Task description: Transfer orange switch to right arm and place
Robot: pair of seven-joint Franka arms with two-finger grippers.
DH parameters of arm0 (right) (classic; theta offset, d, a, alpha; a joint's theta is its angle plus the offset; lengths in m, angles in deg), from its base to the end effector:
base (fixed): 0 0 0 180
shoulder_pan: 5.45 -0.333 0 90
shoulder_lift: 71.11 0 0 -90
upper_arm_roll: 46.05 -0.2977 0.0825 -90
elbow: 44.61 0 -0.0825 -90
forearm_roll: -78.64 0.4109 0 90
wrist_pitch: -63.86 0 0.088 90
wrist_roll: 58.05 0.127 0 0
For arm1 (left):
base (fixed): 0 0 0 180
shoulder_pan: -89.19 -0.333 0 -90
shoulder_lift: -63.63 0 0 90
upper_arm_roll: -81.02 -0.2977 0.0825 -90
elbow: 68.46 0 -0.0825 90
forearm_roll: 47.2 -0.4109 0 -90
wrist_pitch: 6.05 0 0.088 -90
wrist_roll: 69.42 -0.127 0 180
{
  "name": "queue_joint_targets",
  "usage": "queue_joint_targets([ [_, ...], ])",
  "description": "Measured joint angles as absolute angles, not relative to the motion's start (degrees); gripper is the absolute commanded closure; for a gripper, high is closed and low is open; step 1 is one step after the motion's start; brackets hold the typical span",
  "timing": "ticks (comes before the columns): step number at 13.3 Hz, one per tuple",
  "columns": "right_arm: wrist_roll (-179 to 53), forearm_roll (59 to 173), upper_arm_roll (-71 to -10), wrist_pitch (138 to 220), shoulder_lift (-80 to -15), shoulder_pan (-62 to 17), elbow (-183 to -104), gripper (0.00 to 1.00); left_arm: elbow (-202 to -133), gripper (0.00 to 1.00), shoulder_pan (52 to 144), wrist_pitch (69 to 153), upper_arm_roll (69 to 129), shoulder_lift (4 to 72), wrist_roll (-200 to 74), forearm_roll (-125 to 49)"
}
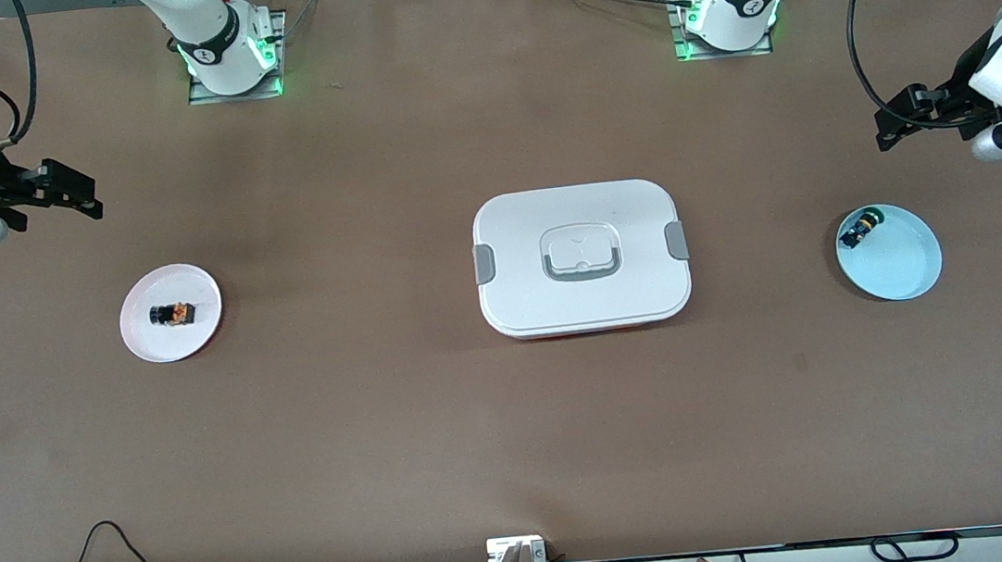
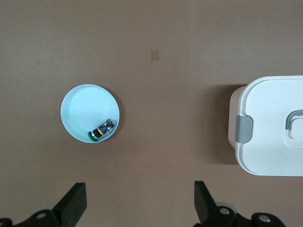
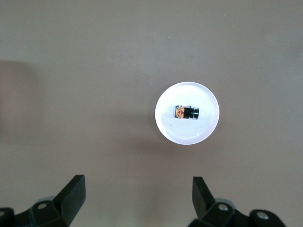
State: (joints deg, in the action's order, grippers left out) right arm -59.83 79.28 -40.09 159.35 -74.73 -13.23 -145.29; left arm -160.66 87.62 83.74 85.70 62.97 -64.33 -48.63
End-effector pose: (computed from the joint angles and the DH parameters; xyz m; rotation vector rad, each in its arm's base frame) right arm 0.5657 0.0181 0.5371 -3.1221 -0.0967 0.0434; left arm 0.5808 -0.0282 0.5602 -3.1123 -0.0529 0.0805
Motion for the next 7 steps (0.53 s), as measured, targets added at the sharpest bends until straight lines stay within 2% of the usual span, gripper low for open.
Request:
queue_joint_targets([
  [7, -59.8, 79.3, -40.0, 157.6, -74.7, -13.2, -145.0, 0.00, -160.7, 0.00, 87.6, 83.7, 85.7, 63.0, -64.3, -48.6],
])
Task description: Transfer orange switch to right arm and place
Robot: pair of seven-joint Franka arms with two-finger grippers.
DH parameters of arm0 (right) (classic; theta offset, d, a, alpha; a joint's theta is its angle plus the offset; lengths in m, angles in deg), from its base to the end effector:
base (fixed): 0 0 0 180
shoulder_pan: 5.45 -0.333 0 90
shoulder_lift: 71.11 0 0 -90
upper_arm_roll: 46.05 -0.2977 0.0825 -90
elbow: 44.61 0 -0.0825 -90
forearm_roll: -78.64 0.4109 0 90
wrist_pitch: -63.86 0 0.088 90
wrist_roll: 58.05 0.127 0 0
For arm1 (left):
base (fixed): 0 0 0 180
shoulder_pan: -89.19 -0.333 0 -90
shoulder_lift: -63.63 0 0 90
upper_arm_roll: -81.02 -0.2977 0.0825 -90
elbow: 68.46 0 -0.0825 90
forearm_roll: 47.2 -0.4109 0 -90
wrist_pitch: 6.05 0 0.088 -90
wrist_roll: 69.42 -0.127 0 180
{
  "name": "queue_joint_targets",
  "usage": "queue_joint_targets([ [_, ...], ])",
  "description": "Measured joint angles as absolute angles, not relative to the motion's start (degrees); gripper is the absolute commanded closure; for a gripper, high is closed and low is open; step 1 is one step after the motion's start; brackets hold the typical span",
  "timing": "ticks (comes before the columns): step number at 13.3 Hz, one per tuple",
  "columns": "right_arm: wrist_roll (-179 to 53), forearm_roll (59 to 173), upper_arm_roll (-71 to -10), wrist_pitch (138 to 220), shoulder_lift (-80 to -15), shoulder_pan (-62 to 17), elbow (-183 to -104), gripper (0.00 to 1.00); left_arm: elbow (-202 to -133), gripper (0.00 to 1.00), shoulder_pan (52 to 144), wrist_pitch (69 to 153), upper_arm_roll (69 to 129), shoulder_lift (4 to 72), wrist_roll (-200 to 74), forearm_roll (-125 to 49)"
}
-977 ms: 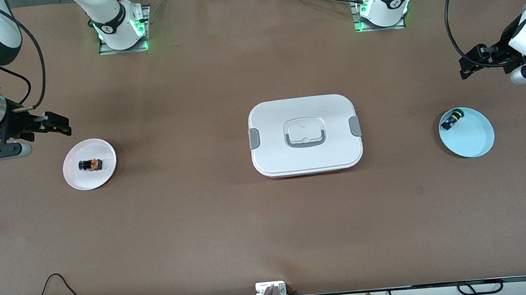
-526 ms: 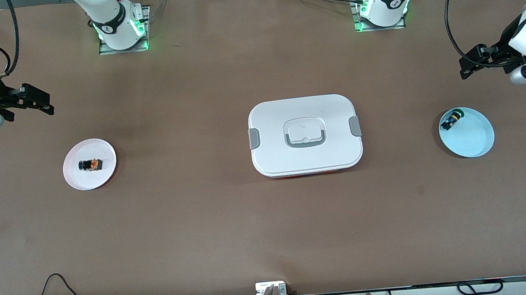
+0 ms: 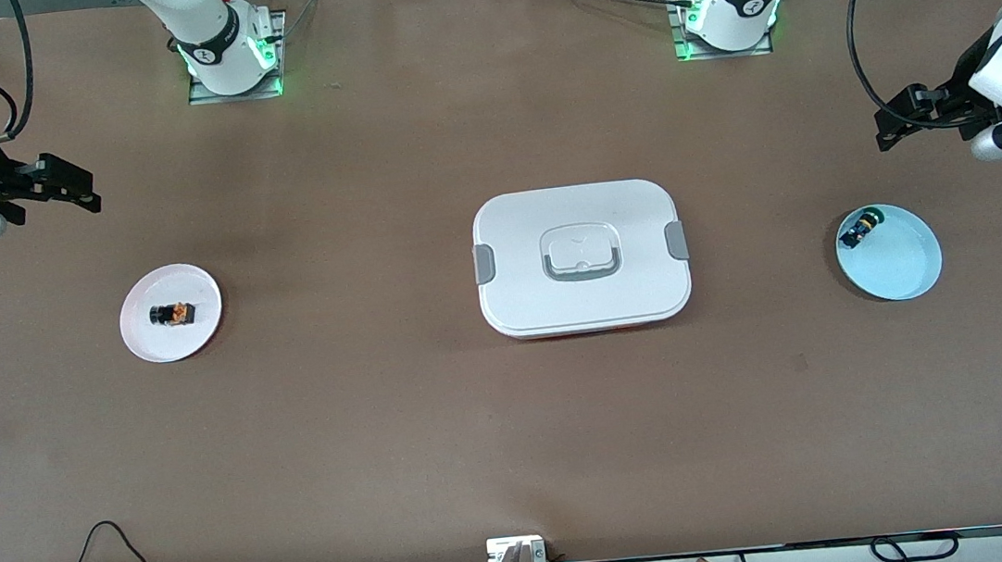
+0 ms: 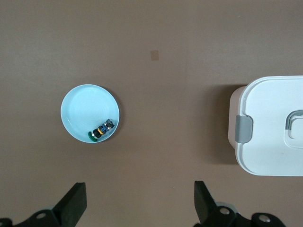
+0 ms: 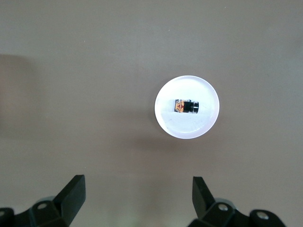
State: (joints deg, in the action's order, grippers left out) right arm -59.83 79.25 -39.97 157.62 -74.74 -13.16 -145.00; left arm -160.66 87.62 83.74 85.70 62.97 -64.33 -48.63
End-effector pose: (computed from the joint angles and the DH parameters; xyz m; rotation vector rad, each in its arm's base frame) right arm 0.5623 0.0160 0.5373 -3.1218 -0.0920 0.0823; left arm 0.5808 -0.0282 0.5602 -3.1123 -0.0529 0.0805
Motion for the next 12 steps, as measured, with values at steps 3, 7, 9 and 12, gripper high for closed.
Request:
queue_joint_targets([
  [3, -59.8, 79.3, -40.0, 157.6, -74.8, -13.2, -144.8, 0.00, -160.7, 0.00, 87.6, 83.7, 85.7, 63.0, -64.3, -48.6],
  [7, -59.8, 79.3, -40.0, 157.6, -74.8, -13.2, -143.5, 0.00, -160.7, 0.00, 87.6, 83.7, 85.7, 63.0, -64.3, -48.6],
  [9, -59.8, 79.3, -40.0, 157.6, -74.8, -13.2, -143.0, 0.00, -160.7, 0.00, 87.6, 83.7, 85.7, 63.0, -64.3, -48.6],
  [12, -59.8, 79.3, -40.0, 157.6, -74.8, -13.2, -142.9, 0.00, -160.7, 0.00, 87.6, 83.7, 85.7, 63.0, -64.3, -48.6],
])
